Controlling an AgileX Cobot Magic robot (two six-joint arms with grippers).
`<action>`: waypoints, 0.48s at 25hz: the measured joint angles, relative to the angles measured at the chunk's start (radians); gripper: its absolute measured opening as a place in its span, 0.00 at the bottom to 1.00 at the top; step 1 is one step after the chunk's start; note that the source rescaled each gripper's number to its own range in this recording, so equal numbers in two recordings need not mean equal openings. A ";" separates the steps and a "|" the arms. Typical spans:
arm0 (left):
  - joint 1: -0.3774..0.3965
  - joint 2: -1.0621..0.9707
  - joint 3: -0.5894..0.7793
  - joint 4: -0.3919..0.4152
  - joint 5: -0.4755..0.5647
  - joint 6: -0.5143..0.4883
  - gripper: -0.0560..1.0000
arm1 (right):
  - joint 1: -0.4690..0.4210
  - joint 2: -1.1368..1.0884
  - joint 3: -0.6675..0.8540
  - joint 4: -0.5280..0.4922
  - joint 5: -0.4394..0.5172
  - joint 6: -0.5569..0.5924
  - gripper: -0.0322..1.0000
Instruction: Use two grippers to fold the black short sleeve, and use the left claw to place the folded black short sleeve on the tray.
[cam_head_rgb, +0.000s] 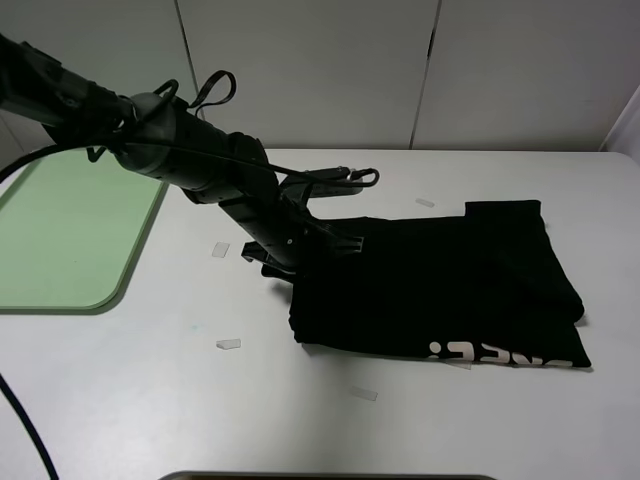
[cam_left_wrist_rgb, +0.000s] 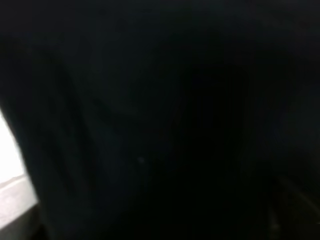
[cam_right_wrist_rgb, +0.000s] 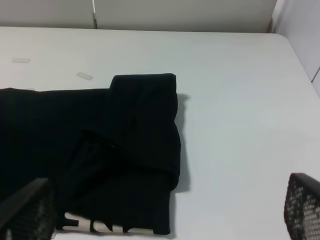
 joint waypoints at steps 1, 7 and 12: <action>0.000 0.000 -0.001 -0.002 0.002 -0.004 0.78 | 0.000 0.000 0.000 0.000 0.000 0.000 1.00; 0.000 -0.003 -0.008 0.007 0.011 -0.071 0.81 | 0.000 0.000 0.000 0.000 0.000 0.000 1.00; 0.003 -0.007 -0.008 0.024 0.019 -0.100 0.82 | 0.000 0.000 0.000 0.000 0.000 0.000 1.00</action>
